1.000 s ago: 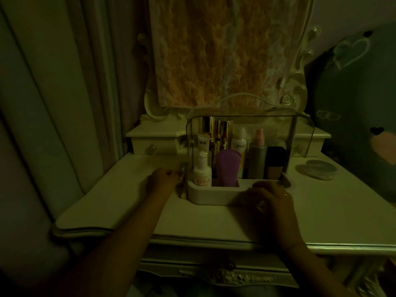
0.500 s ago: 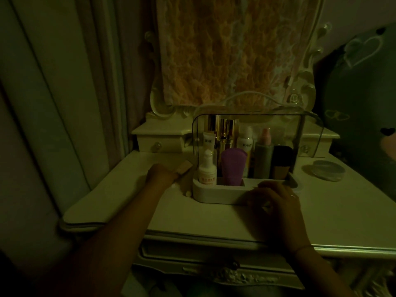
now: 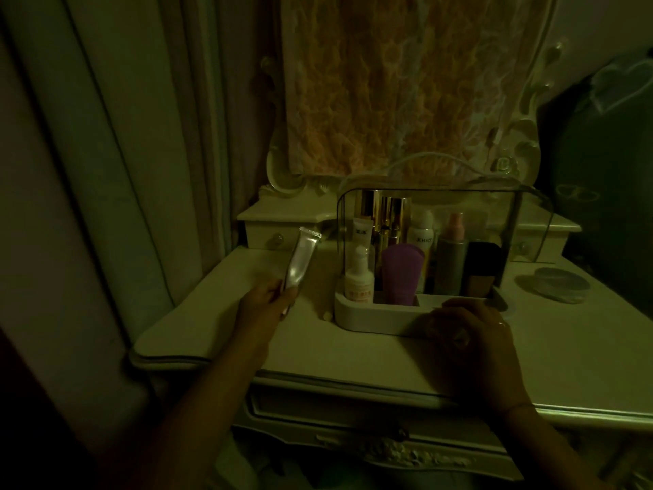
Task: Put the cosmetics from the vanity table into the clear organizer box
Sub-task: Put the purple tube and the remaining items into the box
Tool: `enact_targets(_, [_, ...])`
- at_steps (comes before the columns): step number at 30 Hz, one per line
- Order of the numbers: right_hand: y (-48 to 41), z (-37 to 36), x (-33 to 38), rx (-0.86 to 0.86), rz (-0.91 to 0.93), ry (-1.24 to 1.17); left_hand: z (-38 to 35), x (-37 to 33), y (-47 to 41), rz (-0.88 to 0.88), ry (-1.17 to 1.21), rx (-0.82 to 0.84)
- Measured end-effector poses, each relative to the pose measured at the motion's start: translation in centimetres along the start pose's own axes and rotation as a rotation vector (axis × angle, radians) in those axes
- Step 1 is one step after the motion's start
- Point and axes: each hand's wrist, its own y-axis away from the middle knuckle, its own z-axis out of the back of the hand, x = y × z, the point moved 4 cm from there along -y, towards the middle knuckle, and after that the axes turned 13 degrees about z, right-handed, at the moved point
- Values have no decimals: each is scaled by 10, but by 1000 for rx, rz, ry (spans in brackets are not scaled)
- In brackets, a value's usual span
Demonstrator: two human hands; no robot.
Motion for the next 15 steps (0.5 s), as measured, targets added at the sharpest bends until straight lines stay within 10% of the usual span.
enact_targets(15, [-6, 2, 43, -36, -153, -420, -83, 7, 91, -140, 72, 375])
